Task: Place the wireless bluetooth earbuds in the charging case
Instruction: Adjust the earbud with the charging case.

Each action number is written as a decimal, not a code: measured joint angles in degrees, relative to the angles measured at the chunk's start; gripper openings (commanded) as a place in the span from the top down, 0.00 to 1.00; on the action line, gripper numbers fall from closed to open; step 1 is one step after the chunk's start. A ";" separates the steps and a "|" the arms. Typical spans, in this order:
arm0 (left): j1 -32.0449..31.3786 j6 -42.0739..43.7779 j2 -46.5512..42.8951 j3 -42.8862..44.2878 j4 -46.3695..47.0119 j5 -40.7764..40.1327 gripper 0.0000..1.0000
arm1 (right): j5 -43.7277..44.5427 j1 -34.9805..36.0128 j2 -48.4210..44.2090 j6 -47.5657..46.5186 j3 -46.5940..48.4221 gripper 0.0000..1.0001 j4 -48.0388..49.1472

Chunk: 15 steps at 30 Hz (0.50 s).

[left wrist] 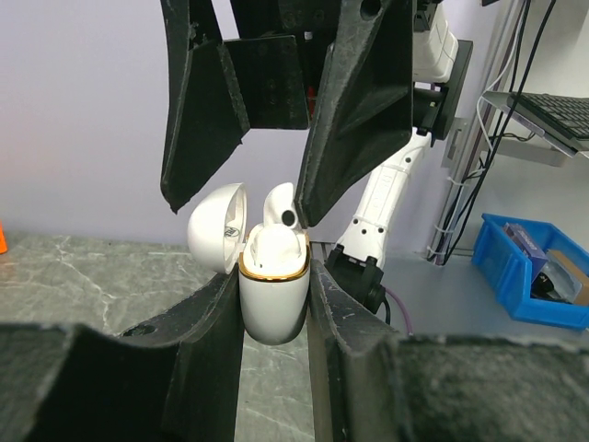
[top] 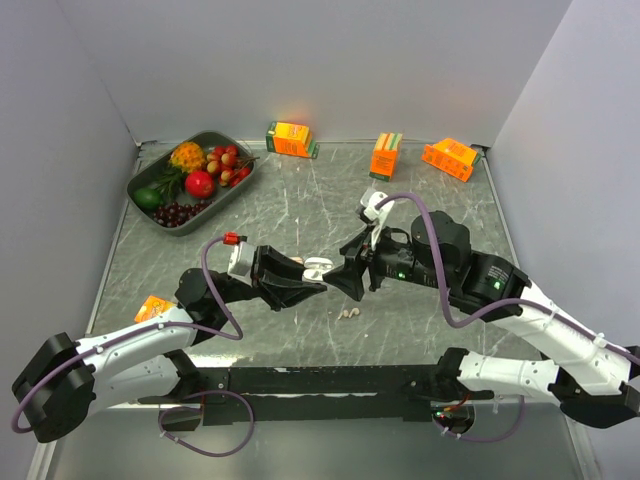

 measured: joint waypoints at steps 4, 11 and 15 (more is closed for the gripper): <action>0.02 0.00 0.00 0.00 -0.07 -0.07 0.99 | 1.07 0.22 1.18 1.25 0.68 0.25 0.07; 0.00 0.85 0.00 0.00 -0.31 -0.44 0.99 | 2.56 0.48 1.64 2.75 1.25 0.18 -0.13; 0.00 1.31 0.00 0.00 -0.35 -0.96 0.99 | 3.93 0.57 0.61 3.58 2.93 0.17 0.11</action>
